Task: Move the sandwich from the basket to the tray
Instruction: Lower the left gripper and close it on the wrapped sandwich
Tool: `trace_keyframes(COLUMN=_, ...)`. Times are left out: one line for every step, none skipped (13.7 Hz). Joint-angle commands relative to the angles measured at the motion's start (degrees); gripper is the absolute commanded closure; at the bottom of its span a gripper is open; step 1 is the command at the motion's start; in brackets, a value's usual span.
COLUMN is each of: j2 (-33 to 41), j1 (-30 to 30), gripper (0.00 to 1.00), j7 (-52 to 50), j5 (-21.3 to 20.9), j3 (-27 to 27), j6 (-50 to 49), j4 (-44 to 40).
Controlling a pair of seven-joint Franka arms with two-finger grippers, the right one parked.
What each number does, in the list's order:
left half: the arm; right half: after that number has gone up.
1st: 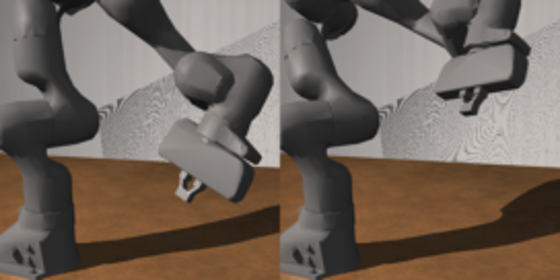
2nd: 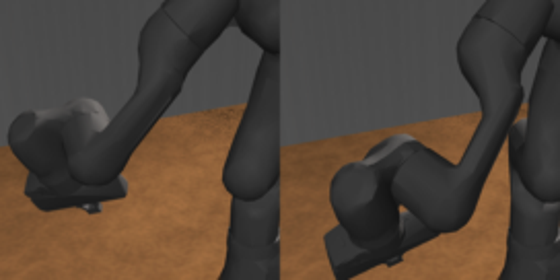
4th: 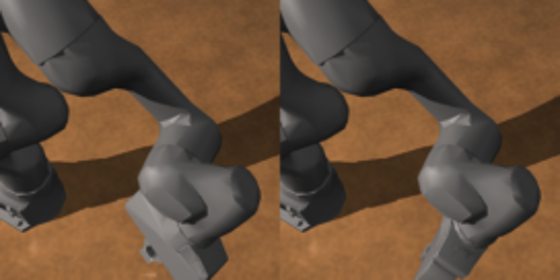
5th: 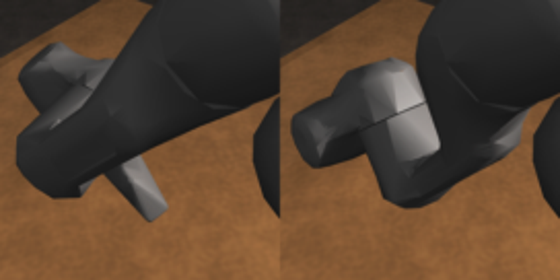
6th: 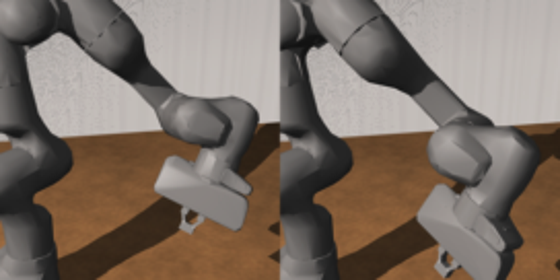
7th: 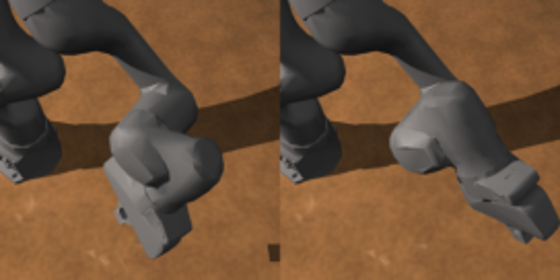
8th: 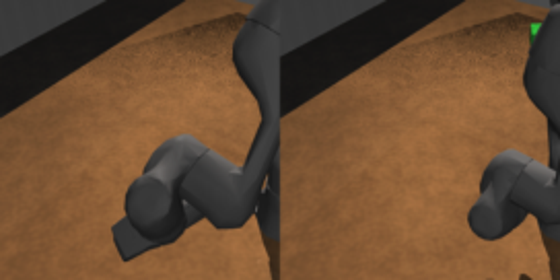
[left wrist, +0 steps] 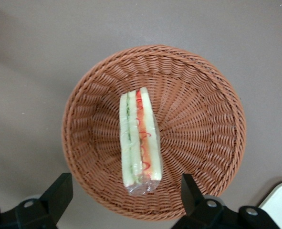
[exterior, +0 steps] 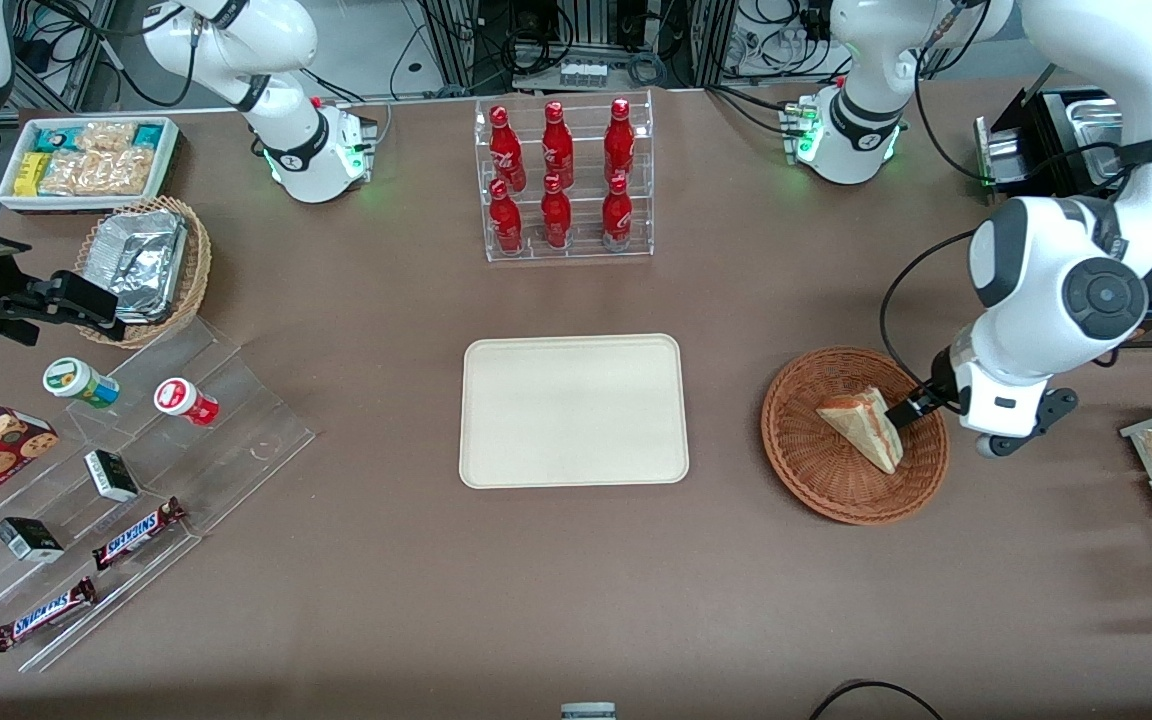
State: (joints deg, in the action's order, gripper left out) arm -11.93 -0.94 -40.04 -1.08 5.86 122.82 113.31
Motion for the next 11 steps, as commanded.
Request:
trace_keyframes(j2=0.76, j1=-0.38, gripper=0.0, j7=-4.32, j5=-0.5, j3=0.99, j6=7.23, j4=5.67)
trace_keyframes(j2=0.68, j1=-0.38, gripper=0.0, j7=-5.65, j5=-0.58, j3=1.26, j6=9.79, j4=7.08)
trace_keyframes(j2=0.33, j1=-0.99, gripper=0.0, j7=-7.57, j5=-0.58, j3=1.17, j6=11.38, j4=8.05)
trace_keyframes(j2=0.15, j1=-1.34, gripper=0.0, j7=-9.25, j5=-0.67, j3=1.17, j6=13.13, j4=9.11)
trace_keyframes(j2=0.06, j1=-1.35, gripper=0.0, j7=-11.44, j5=-0.67, j3=1.26, j6=15.33, j4=10.25)
trace_keyframes(j2=-0.64, j1=-1.35, gripper=0.0, j7=-13.03, j5=-0.67, j3=1.17, j6=16.74, j4=10.96)
trace_keyframes(j2=-1.43, j1=-1.35, gripper=0.0, j7=-13.3, j5=-0.67, j3=1.17, j6=17.19, j4=11.05)
trace_keyframes(j2=-2.04, j1=-1.43, gripper=0.0, j7=-13.39, j5=-0.67, j3=1.26, j6=17.37, j4=11.05)
trace_keyframes(j2=-2.48, j1=-1.35, gripper=0.0, j7=-13.74, j5=-0.67, j3=1.17, j6=18.07, j4=11.14)
trace_keyframes(j2=-2.92, j1=-1.43, gripper=0.0, j7=-15.4, j5=-0.67, j3=1.17, j6=18.94, j4=11.31)
trace_keyframes(j2=-3.62, j1=-1.35, gripper=0.0, j7=-16.37, j5=-0.67, j3=1.17, j6=19.91, j4=11.4)
